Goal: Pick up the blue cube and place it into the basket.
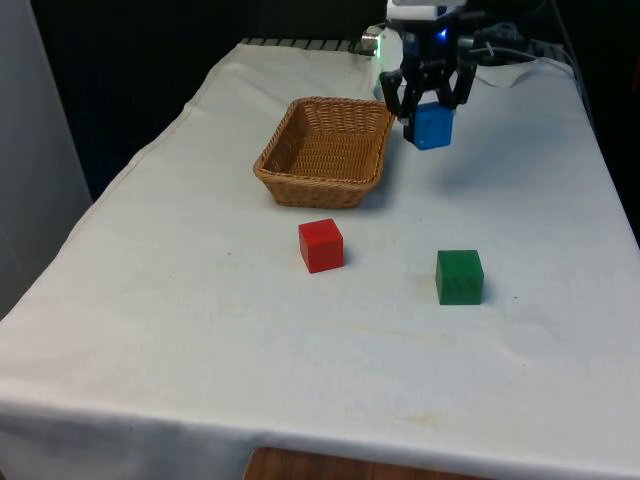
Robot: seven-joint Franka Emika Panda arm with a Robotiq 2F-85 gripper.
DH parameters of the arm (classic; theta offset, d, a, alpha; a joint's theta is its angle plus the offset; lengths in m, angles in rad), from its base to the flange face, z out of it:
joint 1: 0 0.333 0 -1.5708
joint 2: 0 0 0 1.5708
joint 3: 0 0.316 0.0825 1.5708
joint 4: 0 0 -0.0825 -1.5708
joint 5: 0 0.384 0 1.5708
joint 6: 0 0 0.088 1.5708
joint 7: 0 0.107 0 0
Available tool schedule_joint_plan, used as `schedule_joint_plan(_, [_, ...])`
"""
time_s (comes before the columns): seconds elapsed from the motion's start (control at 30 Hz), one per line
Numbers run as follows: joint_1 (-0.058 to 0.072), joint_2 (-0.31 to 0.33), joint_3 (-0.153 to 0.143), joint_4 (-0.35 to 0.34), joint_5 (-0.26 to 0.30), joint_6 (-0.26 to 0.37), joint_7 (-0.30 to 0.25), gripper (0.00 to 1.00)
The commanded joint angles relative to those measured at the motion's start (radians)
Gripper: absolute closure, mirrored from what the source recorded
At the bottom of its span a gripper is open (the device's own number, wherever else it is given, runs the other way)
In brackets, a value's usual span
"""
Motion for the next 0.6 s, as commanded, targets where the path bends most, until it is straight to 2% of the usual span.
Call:
schedule_joint_plan(0.0, [-0.002, -0.015, -0.003, -0.007, 0.008, -0.010, -0.011, 0.99])
schedule_joint_plan(0.2, [-0.002, -0.041, -0.023, -0.019, 0.000, -0.026, -0.018, 0.99])
schedule_joint_plan(0.47, [-0.006, -0.083, -0.057, -0.038, 0.003, -0.058, -0.055, 0.99])
schedule_joint_plan(0.5, [-0.004, -0.073, -0.053, -0.031, 0.000, -0.052, -0.046, 0.99])
schedule_joint_plan(0.57, [-0.007, -0.090, -0.066, -0.042, 0.002, -0.062, -0.064, 0.99])
